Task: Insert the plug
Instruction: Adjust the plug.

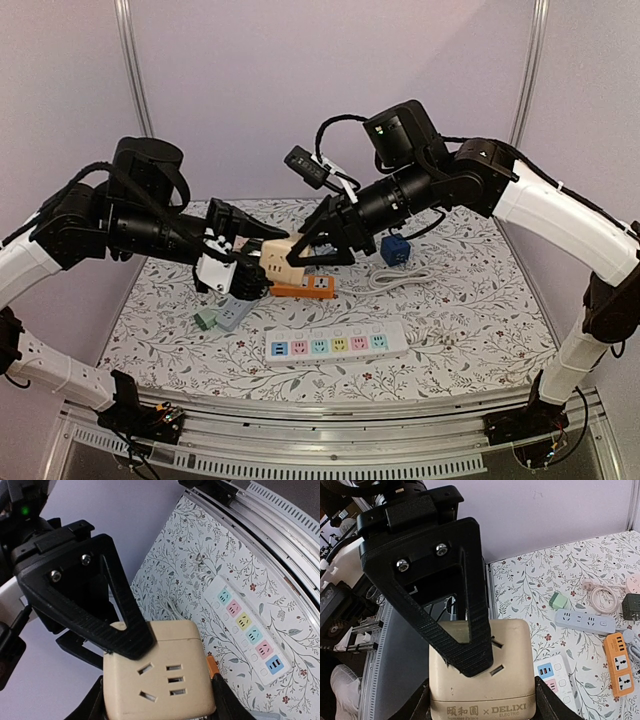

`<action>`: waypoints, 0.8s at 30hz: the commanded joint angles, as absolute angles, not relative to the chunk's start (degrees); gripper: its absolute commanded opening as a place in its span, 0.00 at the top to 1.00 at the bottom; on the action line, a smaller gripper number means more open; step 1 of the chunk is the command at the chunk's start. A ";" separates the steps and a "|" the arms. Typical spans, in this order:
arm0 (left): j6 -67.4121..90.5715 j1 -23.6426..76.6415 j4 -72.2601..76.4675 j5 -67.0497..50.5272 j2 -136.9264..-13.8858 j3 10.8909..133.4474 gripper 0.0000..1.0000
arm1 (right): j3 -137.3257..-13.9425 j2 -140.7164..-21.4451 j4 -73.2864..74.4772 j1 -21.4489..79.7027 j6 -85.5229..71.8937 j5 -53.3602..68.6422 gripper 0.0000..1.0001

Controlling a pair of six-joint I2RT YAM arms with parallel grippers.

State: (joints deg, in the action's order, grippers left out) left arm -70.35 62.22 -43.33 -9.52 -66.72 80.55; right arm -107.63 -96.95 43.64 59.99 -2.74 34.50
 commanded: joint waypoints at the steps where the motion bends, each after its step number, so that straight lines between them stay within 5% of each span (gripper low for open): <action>1: -67.04 63.64 -40.24 -8.91 -65.60 78.99 1.00 | -108.75 -97.49 40.47 60.62 -1.88 32.31 0.61; 4: -65.77 63.74 -33.46 -9.14 -63.11 75.13 1.00 | -104.06 -95.84 31.29 60.61 -6.80 32.29 0.09; 5: -65.36 63.72 -28.79 -9.03 -62.21 73.33 1.00 | -100.98 -94.04 25.55 60.62 -9.42 32.75 0.02; 11: -62.26 63.76 -18.30 -8.44 -59.59 68.64 1.00 | -82.58 -85.92 -7.02 60.60 -26.98 28.42 0.01; 16: -60.98 63.81 -17.78 -8.71 -59.78 68.60 1.00 | -80.61 -85.23 -8.11 60.59 -28.88 27.61 0.01; 21: -60.89 63.98 -17.15 -8.30 -59.92 68.43 1.00 | -81.42 -87.07 -7.60 60.62 -30.19 29.88 0.25; 24: -60.74 64.07 -16.08 -6.91 -60.27 68.47 1.00 | -82.24 -86.89 -4.25 60.58 -28.37 30.02 0.22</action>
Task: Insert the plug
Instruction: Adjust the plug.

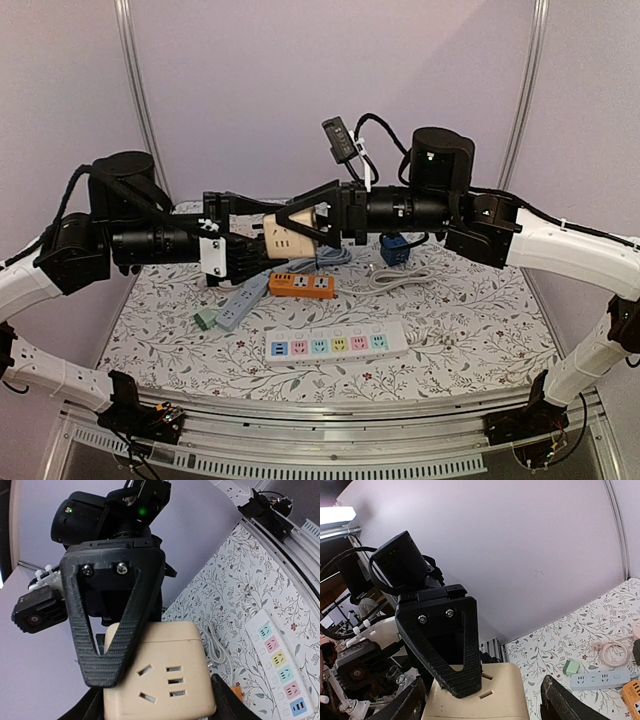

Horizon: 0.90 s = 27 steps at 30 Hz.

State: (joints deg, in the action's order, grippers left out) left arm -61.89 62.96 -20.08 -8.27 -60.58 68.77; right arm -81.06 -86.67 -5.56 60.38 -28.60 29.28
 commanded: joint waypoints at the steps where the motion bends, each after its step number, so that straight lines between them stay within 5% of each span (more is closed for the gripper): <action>1: -60.73 64.07 -15.63 -6.47 -60.29 68.28 1.00 | -82.41 -86.78 -3.15 60.61 -27.79 29.93 0.21; 6: -61.00 64.07 -15.02 -6.44 -60.19 67.90 1.00 | -82.84 -87.29 -1.09 60.58 -26.63 30.98 0.19; 8: -61.14 64.07 -15.01 -6.42 -60.29 67.92 1.00 | -83.17 -87.58 -0.14 60.64 -26.35 30.93 0.25; 10: -61.26 64.13 -15.18 -6.43 -60.29 67.95 1.00 | -83.50 -87.67 -0.09 60.61 -25.92 31.17 0.38; 14: -60.46 64.16 -15.35 -5.65 -60.62 68.19 1.00 | -84.89 -88.19 4.60 60.59 -25.16 31.51 0.81; 15: -59.73 64.22 -15.54 -4.94 -60.83 68.39 0.92 | -85.10 -88.29 5.44 60.57 -25.03 31.10 0.93; 17: -57.12 64.17 -18.88 -2.68 -61.62 69.98 0.25 | -85.35 -88.29 7.91 59.84 -24.91 29.37 1.00; 18: -55.49 64.16 -21.90 -1.64 -62.21 71.15 0.04 | -85.84 -88.18 10.33 59.10 -25.08 27.82 1.00; 27: -39.39 59.00 -54.90 8.99 -67.52 80.71 0.01 | -96.31 -92.00 52.96 53.38 -27.71 0.46 1.00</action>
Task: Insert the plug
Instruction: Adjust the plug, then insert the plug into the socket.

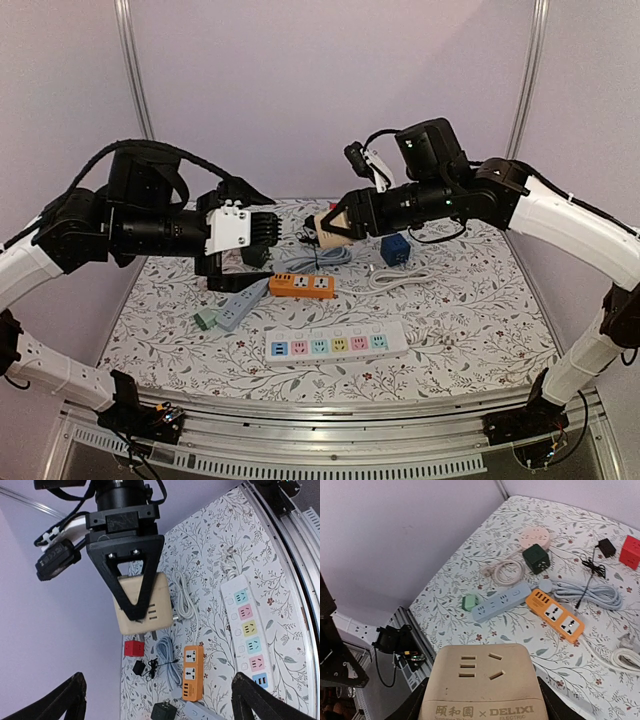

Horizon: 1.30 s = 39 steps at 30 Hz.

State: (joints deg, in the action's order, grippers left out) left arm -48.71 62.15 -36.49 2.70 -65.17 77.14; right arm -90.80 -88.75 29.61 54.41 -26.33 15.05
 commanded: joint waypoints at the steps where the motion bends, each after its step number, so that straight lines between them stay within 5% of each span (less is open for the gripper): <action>1: -38.47 57.78 -57.85 9.89 -68.14 81.29 0.01 | -97.55 -93.36 56.50 53.36 -28.13 0.36 1.00; 12: -30.30 38.24 -74.84 13.82 -80.59 77.82 0.01 | -102.70 -105.86 82.77 54.38 -32.19 -3.58 1.00; 20: -24.42 36.39 -66.16 2.63 -82.83 71.76 0.01 | -99.98 -108.59 81.83 55.02 -35.29 -0.69 1.00; 39: -17.05 36.38 -55.08 5.55 -78.41 66.10 0.00 | -95.07 -113.30 72.71 56.13 -40.08 2.85 1.00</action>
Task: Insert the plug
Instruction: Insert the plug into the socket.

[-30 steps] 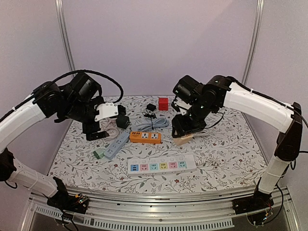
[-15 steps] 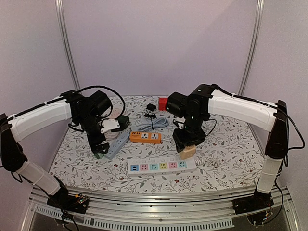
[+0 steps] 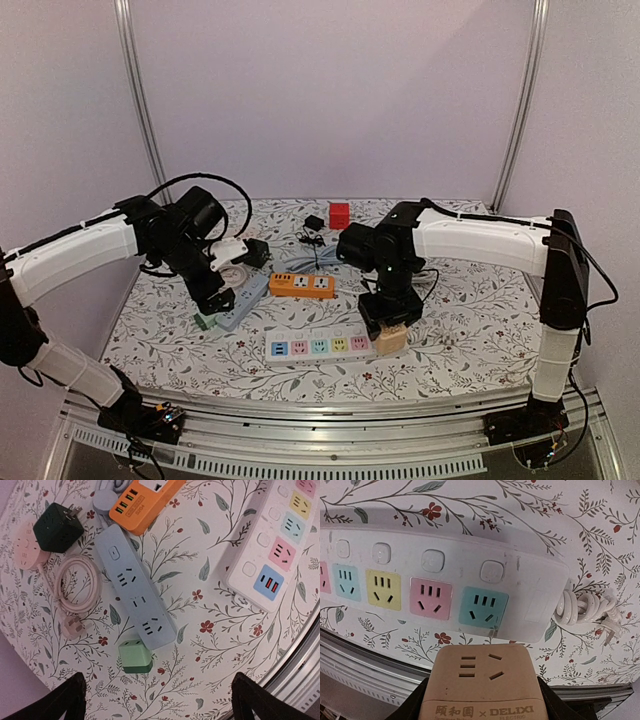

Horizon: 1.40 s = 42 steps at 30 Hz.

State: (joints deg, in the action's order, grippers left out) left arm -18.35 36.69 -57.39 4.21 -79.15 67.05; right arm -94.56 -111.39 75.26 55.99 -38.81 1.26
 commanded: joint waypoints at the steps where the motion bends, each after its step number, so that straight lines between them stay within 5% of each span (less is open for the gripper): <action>1: -17.05 36.39 -55.09 5.64 -78.40 66.09 0.00 | -95.09 -113.57 72.13 56.17 -40.21 2.69 1.00; 24: -17.12 36.36 -54.45 5.24 -78.49 65.46 0.00 | -96.73 -115.49 70.83 54.82 -39.64 -3.90 1.00; 42: -17.49 36.25 -53.99 5.76 -78.49 65.13 0.00 | -92.61 -117.36 64.82 55.49 -41.25 2.27 1.00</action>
State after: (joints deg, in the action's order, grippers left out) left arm -17.37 36.69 -55.09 5.43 -79.02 65.82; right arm -94.63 -114.83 69.38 55.11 -40.12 -1.13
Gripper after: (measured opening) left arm 0.995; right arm 0.579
